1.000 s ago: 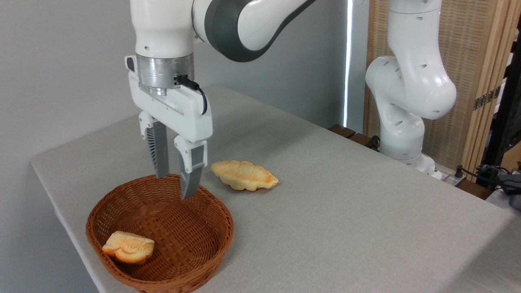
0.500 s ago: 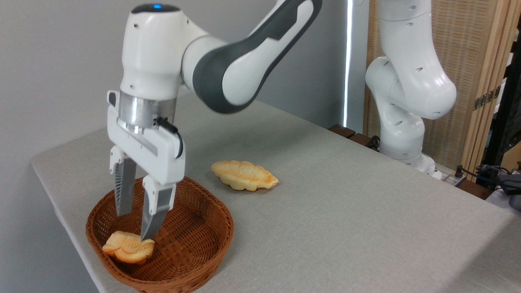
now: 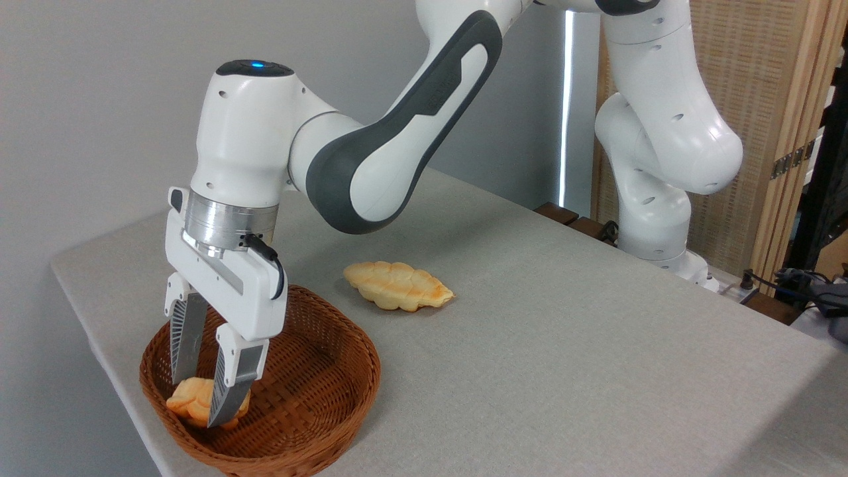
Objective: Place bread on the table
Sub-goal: 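Lower the open gripper into the basket around the bread roll, then close the gripper on the bread roll in the basket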
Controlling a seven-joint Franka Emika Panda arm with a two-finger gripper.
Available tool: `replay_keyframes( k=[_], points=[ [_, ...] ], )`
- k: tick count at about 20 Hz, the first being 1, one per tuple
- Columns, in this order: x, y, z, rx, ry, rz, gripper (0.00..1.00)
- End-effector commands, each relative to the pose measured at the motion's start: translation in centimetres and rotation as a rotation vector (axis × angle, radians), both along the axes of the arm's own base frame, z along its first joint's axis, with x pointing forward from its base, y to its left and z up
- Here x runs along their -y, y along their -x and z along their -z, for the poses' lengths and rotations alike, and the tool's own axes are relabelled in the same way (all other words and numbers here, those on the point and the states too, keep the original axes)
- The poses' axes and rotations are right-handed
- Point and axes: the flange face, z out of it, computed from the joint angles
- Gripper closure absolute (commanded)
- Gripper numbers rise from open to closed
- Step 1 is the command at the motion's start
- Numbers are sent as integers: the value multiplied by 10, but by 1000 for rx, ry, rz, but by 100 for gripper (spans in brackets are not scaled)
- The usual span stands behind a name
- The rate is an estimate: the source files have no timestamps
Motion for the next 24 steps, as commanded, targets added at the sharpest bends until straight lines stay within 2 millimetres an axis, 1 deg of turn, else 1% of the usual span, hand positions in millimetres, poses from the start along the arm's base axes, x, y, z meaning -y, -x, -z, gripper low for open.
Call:
replay_keyframes(
  k=[1,7,8,9,11,12,13,24],
  points=[
    [9,-2,6,8,-14,13,0],
    [18,-1,8,7,-34,40,0],
    [18,-1,8,5,-36,42,1],
    [18,0,9,6,-53,54,17],
    [19,0,12,9,-116,91,40],
    [20,0,12,10,-121,95,50],
    [19,0,12,10,-124,96,57],
    [22,1,12,4,-120,93,57]
  ],
)
